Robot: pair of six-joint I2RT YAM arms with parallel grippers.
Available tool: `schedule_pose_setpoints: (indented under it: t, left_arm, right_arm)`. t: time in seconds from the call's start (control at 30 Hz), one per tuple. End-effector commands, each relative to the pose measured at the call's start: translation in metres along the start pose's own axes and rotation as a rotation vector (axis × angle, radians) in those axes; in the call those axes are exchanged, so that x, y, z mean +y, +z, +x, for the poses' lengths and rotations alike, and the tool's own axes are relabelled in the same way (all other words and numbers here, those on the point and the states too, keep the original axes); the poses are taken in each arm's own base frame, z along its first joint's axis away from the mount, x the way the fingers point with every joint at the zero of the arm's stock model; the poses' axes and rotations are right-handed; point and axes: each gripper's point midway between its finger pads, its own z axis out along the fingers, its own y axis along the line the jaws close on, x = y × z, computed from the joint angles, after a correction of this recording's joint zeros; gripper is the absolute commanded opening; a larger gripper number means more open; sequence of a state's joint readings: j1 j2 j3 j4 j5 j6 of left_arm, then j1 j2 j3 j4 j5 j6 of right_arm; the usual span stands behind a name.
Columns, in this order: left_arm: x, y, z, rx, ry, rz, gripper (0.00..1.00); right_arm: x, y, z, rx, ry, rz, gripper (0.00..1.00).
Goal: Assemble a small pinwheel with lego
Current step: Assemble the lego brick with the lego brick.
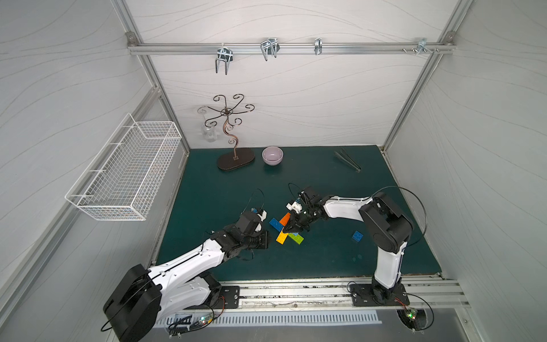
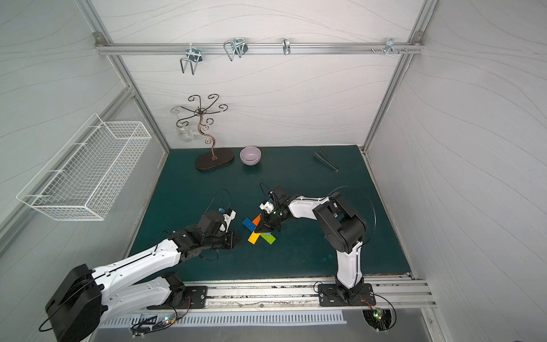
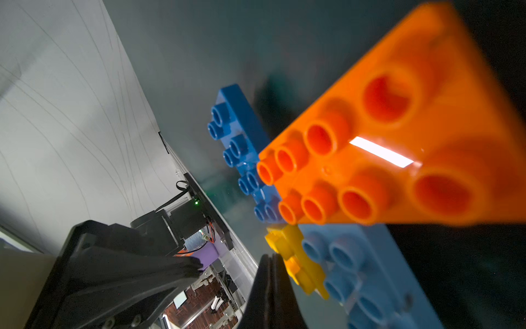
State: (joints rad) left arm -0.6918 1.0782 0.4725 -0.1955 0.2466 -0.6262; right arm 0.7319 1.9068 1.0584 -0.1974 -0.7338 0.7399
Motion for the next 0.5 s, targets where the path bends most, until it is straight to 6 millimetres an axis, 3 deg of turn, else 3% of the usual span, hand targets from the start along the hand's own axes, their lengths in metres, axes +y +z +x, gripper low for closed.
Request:
schedule_pose_setpoints:
  t: [0.0, 0.23, 0.47]
  left_arm:
    - [-0.024, 0.004, -0.007, -0.01, -0.004, 0.104, 0.05]
    - [-0.031, 0.011, -0.003, 0.016, 0.011, 0.123, 0.01]
    - [-0.043, 0.012, -0.021, -0.014, 0.036, 0.137, 0.0]
  right_arm:
    - [-0.01, 0.001, 0.0, 0.0, 0.011, 0.057, 0.0]
    - [-0.027, 0.006, 0.002, -0.021, 0.063, 0.082, 0.0]
    - [-0.049, 0.01, 0.0, -0.011, 0.17, 0.034, 0.0]
